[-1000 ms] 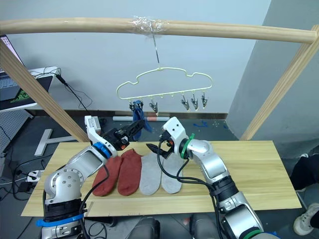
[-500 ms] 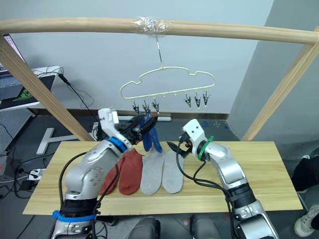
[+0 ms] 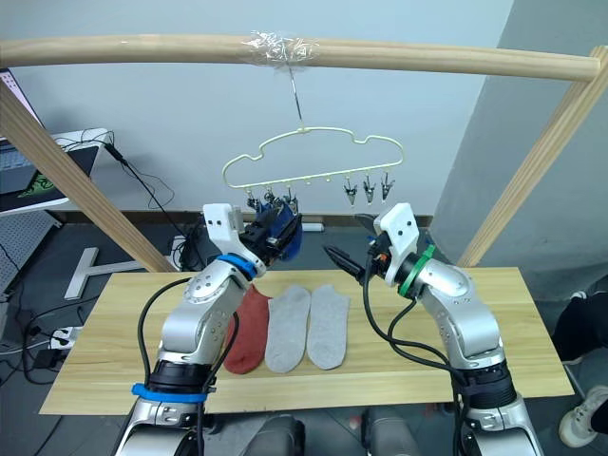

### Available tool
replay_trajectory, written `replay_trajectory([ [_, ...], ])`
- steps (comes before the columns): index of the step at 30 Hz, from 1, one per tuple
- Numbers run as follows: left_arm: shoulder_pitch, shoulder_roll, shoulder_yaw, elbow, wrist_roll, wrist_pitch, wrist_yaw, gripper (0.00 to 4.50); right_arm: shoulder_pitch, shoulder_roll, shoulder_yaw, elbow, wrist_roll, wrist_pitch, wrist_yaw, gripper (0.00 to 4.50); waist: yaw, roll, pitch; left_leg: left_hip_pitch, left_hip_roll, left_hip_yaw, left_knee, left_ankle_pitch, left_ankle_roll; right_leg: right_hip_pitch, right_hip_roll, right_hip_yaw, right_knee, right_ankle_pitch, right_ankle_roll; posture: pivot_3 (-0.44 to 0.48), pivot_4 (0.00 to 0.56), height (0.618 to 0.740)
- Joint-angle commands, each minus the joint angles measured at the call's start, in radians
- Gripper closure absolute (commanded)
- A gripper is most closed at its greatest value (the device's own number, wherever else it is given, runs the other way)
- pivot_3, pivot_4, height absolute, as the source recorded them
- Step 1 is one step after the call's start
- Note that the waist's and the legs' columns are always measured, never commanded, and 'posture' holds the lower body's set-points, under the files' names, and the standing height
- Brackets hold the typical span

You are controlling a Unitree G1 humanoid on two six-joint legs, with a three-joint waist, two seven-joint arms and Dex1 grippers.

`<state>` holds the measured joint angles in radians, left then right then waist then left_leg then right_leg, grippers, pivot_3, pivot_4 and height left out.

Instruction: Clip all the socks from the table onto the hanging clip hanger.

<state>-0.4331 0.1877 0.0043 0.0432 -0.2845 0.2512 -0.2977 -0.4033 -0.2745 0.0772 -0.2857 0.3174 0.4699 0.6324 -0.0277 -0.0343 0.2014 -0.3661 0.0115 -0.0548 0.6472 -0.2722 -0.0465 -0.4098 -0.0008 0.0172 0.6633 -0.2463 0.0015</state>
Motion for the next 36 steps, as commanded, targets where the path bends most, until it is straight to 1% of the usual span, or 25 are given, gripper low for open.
replay_trajectory([
  [1, -0.029, -0.011, -0.006, 0.008, 0.026, -0.041, -0.007, 2.87, -0.008, -0.009, -0.018, -0.056, 0.044, 0.019, 0.001, 0.00, -0.001, 0.000, 0.000, 0.000, 0.000, 0.000, 0.000, 0.000, 0.000, 0.000, 0.000, 0.000, 0.000, 0.000, 0.000, -0.042, 0.136, 0.740],
  [11, -0.038, -0.035, 0.000, 0.046, 0.061, -0.069, -0.002, 2.87, -0.008, -0.009, -0.008, -0.078, 0.049, 0.040, -0.033, 0.00, -0.002, 0.000, 0.000, 0.000, 0.000, 0.000, 0.000, 0.000, 0.000, 0.000, 0.000, 0.000, 0.000, 0.000, 0.000, -0.045, 0.135, 0.740],
  [14, -0.049, -0.045, 0.004, 0.073, 0.074, -0.086, 0.010, 2.87, -0.022, 0.020, -0.037, -0.084, 0.090, 0.074, -0.064, 0.00, -0.002, 0.000, 0.000, 0.000, 0.000, 0.000, 0.000, 0.000, 0.000, 0.000, 0.000, 0.000, 0.001, 0.000, 0.000, -0.045, 0.135, 0.740],
  [26, -0.153, -0.069, 0.016, 0.214, 0.116, -0.160, 0.049, 2.87, -0.046, 0.006, -0.045, -0.095, 0.127, 0.103, -0.088, 0.00, -0.003, 0.000, 0.000, 0.000, -0.001, 0.000, 0.000, 0.000, 0.000, 0.000, 0.000, 0.000, 0.001, 0.000, 0.000, -0.059, 0.140, 0.740],
  [33, -0.156, -0.069, 0.016, 0.231, 0.121, -0.180, 0.046, 2.87, -0.050, 0.000, -0.053, -0.101, 0.140, 0.111, -0.100, 0.00, -0.004, 0.000, 0.000, 0.000, 0.000, 0.000, 0.000, 0.000, 0.000, 0.000, 0.000, 0.000, 0.001, 0.000, 0.000, -0.071, 0.141, 0.740],
  [36, -0.125, -0.067, 0.012, 0.202, 0.114, -0.166, 0.035, 2.87, -0.049, -0.004, -0.054, -0.104, 0.145, 0.113, -0.106, 0.00, -0.005, 0.000, 0.000, 0.000, 0.000, 0.000, 0.000, 0.000, 0.000, 0.000, 0.000, 0.000, 0.001, 0.000, 0.000, -0.073, 0.144, 0.740],
])
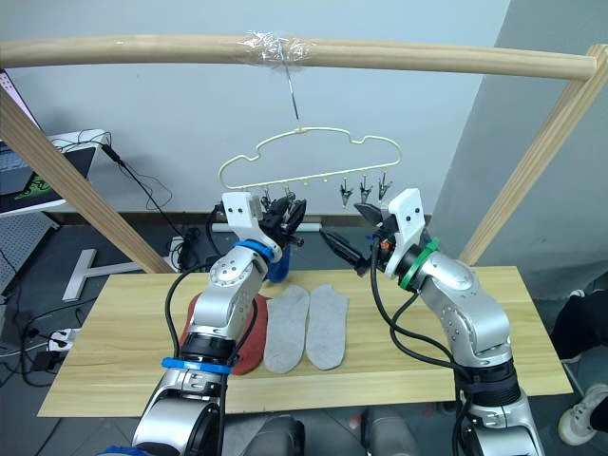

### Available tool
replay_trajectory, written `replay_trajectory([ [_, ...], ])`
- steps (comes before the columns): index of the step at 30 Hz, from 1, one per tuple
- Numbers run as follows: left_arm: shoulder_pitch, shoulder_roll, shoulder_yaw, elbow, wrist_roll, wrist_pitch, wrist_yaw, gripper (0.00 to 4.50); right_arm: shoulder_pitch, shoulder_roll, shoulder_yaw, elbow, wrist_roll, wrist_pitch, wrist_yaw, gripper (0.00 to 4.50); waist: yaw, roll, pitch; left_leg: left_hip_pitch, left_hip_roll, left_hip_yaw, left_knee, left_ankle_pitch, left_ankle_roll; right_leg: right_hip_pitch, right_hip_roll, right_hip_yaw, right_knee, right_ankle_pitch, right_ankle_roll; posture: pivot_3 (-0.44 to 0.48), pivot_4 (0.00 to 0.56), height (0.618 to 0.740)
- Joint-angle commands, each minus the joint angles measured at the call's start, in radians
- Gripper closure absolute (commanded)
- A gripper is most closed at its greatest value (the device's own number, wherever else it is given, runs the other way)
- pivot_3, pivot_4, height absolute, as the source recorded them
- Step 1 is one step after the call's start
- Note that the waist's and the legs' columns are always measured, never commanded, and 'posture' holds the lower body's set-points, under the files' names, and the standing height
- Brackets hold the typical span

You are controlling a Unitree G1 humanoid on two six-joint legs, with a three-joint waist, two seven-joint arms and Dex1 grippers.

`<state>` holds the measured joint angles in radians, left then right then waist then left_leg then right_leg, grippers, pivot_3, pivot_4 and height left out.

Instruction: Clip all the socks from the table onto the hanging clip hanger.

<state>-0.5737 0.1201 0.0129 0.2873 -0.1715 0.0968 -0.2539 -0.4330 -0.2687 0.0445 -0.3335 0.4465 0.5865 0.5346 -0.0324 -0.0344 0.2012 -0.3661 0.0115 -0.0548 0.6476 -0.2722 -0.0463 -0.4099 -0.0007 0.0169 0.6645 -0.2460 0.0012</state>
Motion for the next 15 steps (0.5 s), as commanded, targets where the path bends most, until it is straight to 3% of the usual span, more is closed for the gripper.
replay_trajectory([
  [1, 0.020, 0.000, 0.003, -0.047, 0.001, -0.010, -0.010, 2.87, -0.020, -0.010, -0.021, -0.056, 0.017, -0.004, -0.009, 0.00, 0.000, 0.000, 0.000, 0.000, 0.000, 0.000, 0.000, 0.000, 0.000, 0.000, 0.000, 0.000, 0.000, 0.000, 0.000, -0.073, 0.144, 0.740],
  [15, -0.013, 0.001, 0.013, -0.017, 0.006, -0.023, -0.001, 2.87, -0.030, -0.016, -0.022, -0.050, 0.024, -0.002, -0.013, 0.00, 0.000, 0.000, 0.000, 0.000, 0.000, 0.000, 0.000, 0.000, 0.000, 0.000, 0.000, 0.000, 0.000, 0.000, 0.000, -0.068, 0.150, 0.740],
])
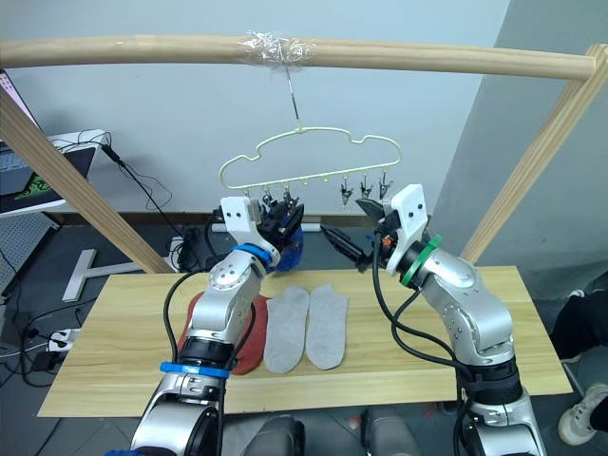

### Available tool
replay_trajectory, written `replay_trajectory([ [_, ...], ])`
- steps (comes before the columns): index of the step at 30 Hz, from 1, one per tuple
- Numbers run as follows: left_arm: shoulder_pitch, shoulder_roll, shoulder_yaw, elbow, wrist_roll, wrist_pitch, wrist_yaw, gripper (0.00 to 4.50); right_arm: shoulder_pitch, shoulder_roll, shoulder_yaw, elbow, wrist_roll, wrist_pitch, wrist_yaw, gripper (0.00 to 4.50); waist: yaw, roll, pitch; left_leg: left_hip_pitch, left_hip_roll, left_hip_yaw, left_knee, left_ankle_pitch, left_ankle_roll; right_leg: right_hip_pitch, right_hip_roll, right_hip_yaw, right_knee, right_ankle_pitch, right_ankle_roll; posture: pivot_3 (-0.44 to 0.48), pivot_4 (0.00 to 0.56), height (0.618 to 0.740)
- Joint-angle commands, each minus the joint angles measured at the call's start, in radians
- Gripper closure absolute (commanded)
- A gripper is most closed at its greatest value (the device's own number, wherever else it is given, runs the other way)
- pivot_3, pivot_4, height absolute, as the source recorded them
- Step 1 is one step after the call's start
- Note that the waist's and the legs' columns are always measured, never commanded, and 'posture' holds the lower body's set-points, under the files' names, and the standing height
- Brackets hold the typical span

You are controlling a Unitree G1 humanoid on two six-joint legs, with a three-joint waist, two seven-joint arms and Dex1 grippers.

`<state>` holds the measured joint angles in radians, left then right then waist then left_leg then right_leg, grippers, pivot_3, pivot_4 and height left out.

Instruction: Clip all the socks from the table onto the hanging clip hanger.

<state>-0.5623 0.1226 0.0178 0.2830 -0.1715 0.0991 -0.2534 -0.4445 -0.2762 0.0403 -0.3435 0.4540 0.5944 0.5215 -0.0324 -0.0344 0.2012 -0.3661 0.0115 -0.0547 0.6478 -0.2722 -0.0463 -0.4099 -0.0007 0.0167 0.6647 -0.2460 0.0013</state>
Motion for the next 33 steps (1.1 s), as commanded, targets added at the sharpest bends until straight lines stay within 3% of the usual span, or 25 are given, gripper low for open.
replay_trajectory([
  [1, -0.025, -0.002, 0.008, -0.014, 0.006, -0.026, -0.001, 2.87, -0.017, -0.009, -0.018, -0.042, 0.017, -0.009, 0.000, 0.00, 0.000, 0.000, 0.000, 0.000, 0.000, 0.000, 0.000, 0.000, 0.000, 0.000, 0.000, 0.000, 0.000, 0.000, 0.000, -0.068, 0.151, 0.740],
  [33, -0.045, 0.021, -0.015, 0.017, 0.091, -0.104, -0.003, 2.87, -0.018, -0.011, -0.016, -0.041, 0.020, -0.006, -0.002, 0.00, 0.000, 0.000, 0.000, 0.000, 0.000, 0.000, 0.000, 0.000, 0.000, 0.000, 0.000, 0.000, 0.000, 0.000, 0.000, -0.066, 0.158, 0.740],
])
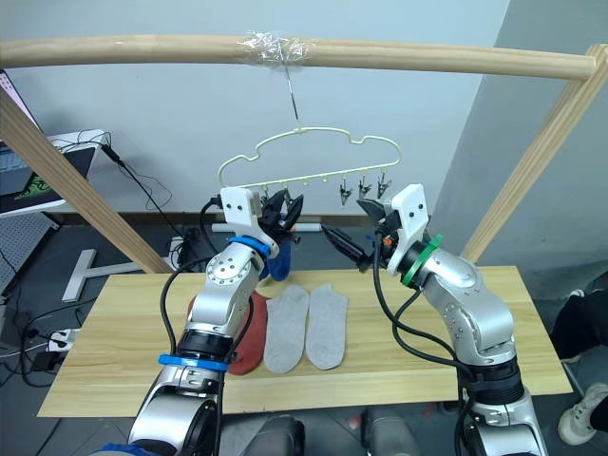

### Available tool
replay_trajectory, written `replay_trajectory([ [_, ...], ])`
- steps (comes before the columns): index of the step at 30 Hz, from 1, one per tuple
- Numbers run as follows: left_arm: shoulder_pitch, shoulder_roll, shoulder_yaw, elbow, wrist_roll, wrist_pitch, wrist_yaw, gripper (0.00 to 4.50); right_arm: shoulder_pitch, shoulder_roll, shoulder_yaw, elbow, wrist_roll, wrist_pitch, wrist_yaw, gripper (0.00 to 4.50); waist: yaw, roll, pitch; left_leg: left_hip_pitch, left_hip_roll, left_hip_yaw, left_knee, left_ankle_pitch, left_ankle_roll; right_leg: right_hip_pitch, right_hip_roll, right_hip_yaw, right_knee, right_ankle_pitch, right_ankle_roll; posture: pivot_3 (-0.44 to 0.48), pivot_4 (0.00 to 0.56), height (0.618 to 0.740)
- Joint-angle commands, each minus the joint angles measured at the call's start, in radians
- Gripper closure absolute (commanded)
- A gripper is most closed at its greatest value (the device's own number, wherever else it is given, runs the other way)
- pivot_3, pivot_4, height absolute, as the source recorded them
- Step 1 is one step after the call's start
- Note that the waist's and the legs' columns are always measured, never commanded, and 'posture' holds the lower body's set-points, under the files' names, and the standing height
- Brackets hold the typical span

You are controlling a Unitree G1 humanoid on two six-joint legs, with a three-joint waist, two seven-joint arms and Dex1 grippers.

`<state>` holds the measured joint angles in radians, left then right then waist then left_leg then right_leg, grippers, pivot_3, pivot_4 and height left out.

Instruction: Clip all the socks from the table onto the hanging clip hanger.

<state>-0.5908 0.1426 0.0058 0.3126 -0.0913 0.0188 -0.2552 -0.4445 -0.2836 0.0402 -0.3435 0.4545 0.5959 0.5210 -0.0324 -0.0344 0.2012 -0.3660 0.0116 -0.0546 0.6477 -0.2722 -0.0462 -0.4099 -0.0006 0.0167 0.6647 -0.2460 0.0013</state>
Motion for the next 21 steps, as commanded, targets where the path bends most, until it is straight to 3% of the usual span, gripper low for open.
replay_trajectory([
  [1, -0.019, 0.001, -0.003, -0.008, 0.013, -0.026, 0.001, 2.87, -0.019, -0.004, -0.016, -0.040, 0.019, -0.009, 0.000, 0.00, 0.000, 0.000, 0.000, 0.000, 0.000, 0.000, 0.000, 0.000, 0.000, 0.000, 0.000, 0.000, 0.000, 0.000, 0.000, -0.066, 0.158, 0.740],
  [21, -0.013, -0.003, 0.002, -0.014, 0.019, -0.035, 0.001, 2.87, -0.016, -0.008, -0.011, -0.041, 0.018, -0.010, 0.007, 0.00, 0.000, 0.000, 0.000, 0.000, 0.000, 0.000, 0.000, 0.000, 0.000, 0.000, 0.000, 0.000, 0.000, 0.000, 0.000, -0.063, 0.152, 0.740],
])
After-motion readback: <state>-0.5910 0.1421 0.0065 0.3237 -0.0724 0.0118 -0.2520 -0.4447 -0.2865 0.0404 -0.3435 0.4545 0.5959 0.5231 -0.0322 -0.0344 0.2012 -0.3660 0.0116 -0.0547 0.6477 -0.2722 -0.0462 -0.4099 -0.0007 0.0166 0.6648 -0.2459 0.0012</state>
